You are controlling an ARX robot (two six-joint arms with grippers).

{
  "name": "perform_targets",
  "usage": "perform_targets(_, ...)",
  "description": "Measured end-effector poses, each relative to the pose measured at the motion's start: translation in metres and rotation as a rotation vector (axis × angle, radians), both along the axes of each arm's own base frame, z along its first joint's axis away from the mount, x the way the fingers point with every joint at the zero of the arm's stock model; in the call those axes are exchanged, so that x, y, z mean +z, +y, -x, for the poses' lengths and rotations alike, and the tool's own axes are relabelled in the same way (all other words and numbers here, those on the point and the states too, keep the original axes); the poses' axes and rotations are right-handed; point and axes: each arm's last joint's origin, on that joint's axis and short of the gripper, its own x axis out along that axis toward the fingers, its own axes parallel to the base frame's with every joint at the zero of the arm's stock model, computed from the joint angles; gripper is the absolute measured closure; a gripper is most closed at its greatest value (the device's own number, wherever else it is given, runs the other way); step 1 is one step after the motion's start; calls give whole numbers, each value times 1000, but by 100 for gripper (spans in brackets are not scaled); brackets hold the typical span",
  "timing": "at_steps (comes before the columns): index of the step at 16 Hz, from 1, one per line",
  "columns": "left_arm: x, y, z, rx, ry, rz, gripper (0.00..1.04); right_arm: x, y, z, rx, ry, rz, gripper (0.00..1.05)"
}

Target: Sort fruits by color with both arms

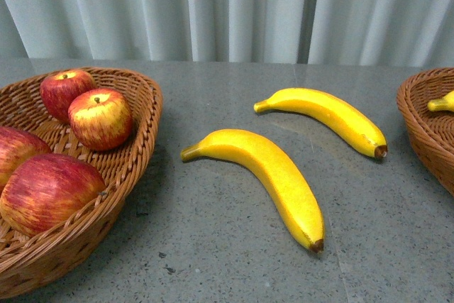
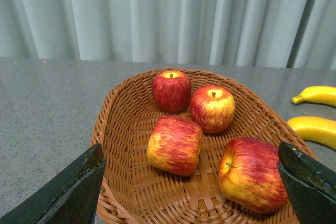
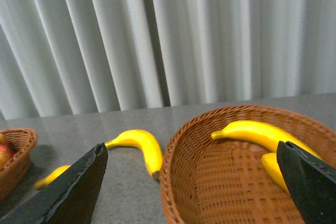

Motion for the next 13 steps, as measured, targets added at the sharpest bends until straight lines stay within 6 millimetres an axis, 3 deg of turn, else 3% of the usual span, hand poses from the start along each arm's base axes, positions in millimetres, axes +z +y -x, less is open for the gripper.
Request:
perform_targets(2,0,0,0,0,0,0,7,7,10,-21,79,19,-60,7)
perform_targets(5,0,0,0,0,0,0,7,55,45,-77,199,-38,-69,7)
perform_targets(7,0,0,0,0,0,0,7,55,82,-126,276,141,-13,7)
perform_targets(9,0,0,0,0,0,0,7,65,120,-162,351,236,70,7)
perform_targets(11,0,0,0,0,0,0,7,83,154,-185,425,315,152,7)
perform_targets(13,0,0,0,0,0,0,7,75,171,-197,473,463,252,7)
